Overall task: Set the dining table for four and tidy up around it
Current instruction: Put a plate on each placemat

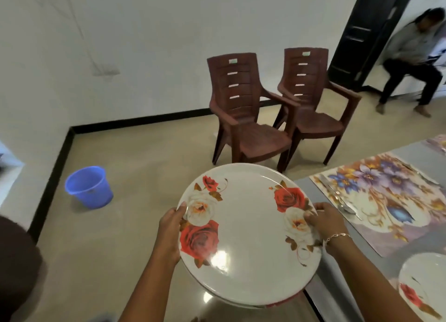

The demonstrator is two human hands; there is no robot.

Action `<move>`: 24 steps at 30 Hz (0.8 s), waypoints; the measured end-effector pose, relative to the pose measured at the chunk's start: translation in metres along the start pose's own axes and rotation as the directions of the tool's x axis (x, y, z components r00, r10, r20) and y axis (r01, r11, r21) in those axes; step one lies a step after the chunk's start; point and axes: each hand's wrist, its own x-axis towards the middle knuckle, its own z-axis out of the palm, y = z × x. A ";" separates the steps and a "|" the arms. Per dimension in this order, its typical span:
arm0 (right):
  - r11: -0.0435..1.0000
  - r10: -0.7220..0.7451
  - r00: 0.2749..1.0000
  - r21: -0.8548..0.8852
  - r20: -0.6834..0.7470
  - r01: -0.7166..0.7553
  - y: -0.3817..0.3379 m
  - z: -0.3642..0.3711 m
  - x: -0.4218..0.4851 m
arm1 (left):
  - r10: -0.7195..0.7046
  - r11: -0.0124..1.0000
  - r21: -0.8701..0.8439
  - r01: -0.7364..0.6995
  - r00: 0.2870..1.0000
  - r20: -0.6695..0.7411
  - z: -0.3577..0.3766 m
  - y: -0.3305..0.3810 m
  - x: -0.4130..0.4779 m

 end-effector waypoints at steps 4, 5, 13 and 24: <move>0.999 0.027 0.998 0.024 -0.060 -0.026 -0.037 0.028 0.035 | 0.007 0.998 0.059 -0.012 0.997 0.078 0.009 0.039 0.061; 0.999 0.030 0.997 0.033 -0.070 -0.028 -0.044 0.034 0.043 | 0.009 0.998 0.065 -0.016 0.995 0.098 0.012 0.050 0.075; 0.987 0.143 0.967 0.103 -0.213 -0.123 -0.076 0.056 0.110 | -0.078 0.988 0.151 0.043 0.969 0.234 0.061 0.088 0.183; 0.931 0.359 0.838 0.216 -0.411 -0.293 -0.084 0.050 0.224 | -0.255 0.927 0.367 0.079 0.851 0.459 0.201 0.115 0.323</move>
